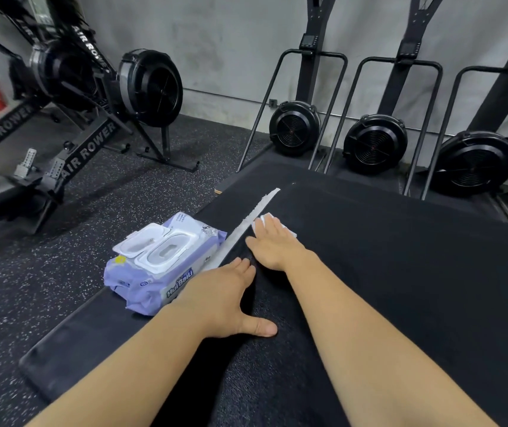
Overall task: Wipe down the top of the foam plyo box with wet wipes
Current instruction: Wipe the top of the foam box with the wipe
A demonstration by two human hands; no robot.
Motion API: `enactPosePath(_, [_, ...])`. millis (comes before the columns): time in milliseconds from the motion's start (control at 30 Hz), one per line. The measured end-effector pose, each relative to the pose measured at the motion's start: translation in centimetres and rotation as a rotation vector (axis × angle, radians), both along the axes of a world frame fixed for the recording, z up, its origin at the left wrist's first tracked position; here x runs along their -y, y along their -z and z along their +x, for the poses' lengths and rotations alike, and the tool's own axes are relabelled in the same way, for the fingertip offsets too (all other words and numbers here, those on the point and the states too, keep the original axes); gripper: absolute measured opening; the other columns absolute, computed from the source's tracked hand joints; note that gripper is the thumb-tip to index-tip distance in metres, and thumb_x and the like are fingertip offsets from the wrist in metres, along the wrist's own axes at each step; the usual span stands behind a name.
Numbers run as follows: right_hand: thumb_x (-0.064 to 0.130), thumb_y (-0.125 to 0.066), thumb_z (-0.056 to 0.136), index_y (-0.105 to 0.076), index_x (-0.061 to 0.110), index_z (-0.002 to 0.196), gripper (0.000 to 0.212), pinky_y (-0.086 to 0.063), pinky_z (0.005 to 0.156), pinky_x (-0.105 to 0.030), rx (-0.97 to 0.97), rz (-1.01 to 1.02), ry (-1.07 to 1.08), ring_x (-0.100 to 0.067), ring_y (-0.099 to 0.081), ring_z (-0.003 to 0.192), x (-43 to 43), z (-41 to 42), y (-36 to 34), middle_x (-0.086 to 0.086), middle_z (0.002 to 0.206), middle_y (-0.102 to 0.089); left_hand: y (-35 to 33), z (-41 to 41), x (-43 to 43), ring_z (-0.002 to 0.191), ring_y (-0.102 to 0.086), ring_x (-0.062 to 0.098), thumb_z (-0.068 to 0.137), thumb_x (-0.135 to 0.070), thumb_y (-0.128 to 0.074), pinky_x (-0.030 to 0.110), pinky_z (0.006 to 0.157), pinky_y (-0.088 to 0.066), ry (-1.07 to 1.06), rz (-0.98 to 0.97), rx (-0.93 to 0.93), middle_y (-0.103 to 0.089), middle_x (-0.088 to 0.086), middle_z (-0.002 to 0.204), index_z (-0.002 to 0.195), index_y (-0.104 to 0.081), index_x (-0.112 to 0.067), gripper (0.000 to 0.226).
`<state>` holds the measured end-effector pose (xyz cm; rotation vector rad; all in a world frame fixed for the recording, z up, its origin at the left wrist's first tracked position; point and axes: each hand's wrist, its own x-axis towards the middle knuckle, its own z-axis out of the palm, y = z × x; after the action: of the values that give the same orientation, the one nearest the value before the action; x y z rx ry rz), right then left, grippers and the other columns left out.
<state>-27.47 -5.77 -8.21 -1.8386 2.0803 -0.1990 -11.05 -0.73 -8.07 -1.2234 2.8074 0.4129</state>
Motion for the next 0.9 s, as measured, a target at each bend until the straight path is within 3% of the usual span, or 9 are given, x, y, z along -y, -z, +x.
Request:
enactPosePath(167, [0.036,-0.031,0.1,-0.039,0.018,0.126,0.033,-0.031,0.108,-0.04,-0.043,-0.026,0.104,-0.018,-0.031,0.131,-4.7,-4.8,-0.2,0.004,0.134,-0.031,-0.8,-0.4,-0.4,0.148,0.0,0.007,0.065,-0.084,-0.057,0.032,0.117,-0.015,-0.028,0.047,0.057,0.001,-0.007,0.162,0.156,-0.006,-0.021,0.121])
enactPosePath(333, [0.037,-0.029,0.1,-0.038,0.021,0.123,0.03,-0.027,0.109,-0.037,-0.051,0.024,0.204,-0.019,-0.027,0.134,-8.2,-8.3,0.0,0.006,0.133,-0.028,-1.1,-0.4,-0.5,0.148,0.002,0.008,0.069,-0.08,-0.058,0.033,0.119,-0.012,-0.039,0.072,0.078,0.002,-0.005,0.163,0.156,-0.004,-0.019,0.119])
enactPosePath(467, [0.037,-0.027,0.1,-0.037,0.02,0.126,0.033,-0.021,0.093,-0.03,-0.1,0.018,0.237,-0.015,-0.024,0.131,-6.6,-7.2,0.1,0.007,0.119,-0.025,-1.0,-0.4,-0.2,0.148,0.003,0.008,0.069,-0.08,-0.058,0.033,0.12,-0.013,-0.027,0.065,0.078,0.003,-0.004,0.163,0.156,-0.004,-0.019,0.12])
enactPosePath(567, [0.039,-0.031,0.098,-0.043,0.017,0.128,0.039,-0.025,0.09,-0.031,-0.104,-0.038,0.235,-0.016,-0.028,0.131,-3.4,-5.1,0.1,0.004,0.128,-0.033,-1.5,-0.7,0.3,0.148,-0.014,0.012,0.061,-0.086,-0.057,0.037,0.114,-0.027,-0.013,0.028,0.146,-0.014,-0.003,0.161,0.153,-0.022,-0.02,0.118])
enactPosePath(600, [0.04,-0.031,0.098,-0.042,0.016,0.132,0.043,-0.027,0.092,-0.031,-0.096,-0.054,0.209,-0.017,-0.028,0.132,-2.2,-4.2,0.3,0.002,0.134,-0.033,-1.9,-0.9,0.5,0.142,-0.03,0.015,0.057,-0.089,-0.055,0.037,0.107,-0.037,-0.017,0.005,0.162,-0.031,-0.003,0.155,0.144,-0.038,-0.022,0.111])
enactPosePath(667, [0.04,-0.03,0.1,-0.035,0.011,0.141,0.051,-0.023,0.109,-0.033,-0.062,-0.056,0.127,-0.019,-0.019,0.14,0.3,-2.5,0.5,-0.003,0.145,-0.028,-2.4,-1.6,1.4,0.107,-0.057,0.017,0.055,-0.092,-0.048,0.034,0.079,-0.047,-0.025,-0.115,0.124,-0.064,-0.007,0.113,0.103,-0.061,-0.027,0.082])
enactPosePath(733, [0.038,-0.029,0.1,-0.033,0.008,0.142,0.052,-0.015,0.118,-0.037,0.003,-0.043,0.071,-0.02,-0.013,0.144,2.4,-1.3,0.4,-0.005,0.148,-0.025,-2.8,-2.4,2.8,0.087,-0.057,0.015,0.064,-0.086,-0.044,0.032,0.07,-0.046,-0.011,-0.241,0.056,-0.062,-0.01,0.087,0.085,-0.059,-0.027,0.065])
enactPosePath(833, [0.035,-0.025,0.102,-0.031,0.006,0.143,0.051,-0.017,0.119,-0.041,0.054,-0.009,0.01,-0.023,-0.016,0.143,3.6,-1.8,-0.1,-0.01,0.151,-0.023,-2.1,-3.9,5.1,0.103,-0.056,0.015,0.076,-0.073,-0.05,0.036,0.085,-0.049,0.007,-0.21,-0.015,-0.06,-0.011,0.109,0.107,-0.063,-0.025,0.059])
enactPosePath(900, [0.034,-0.023,0.104,-0.03,0.009,0.145,0.049,-0.016,0.12,-0.041,0.044,-0.004,-0.023,-0.02,-0.015,0.145,2.7,-3.2,-0.1,-0.008,0.156,-0.019,-1.4,-4.9,5.7,0.123,-0.048,0.015,0.081,-0.067,-0.052,0.036,0.097,-0.045,0.005,-0.125,-0.069,-0.052,-0.011,0.132,0.132,-0.051,-0.026,0.065])
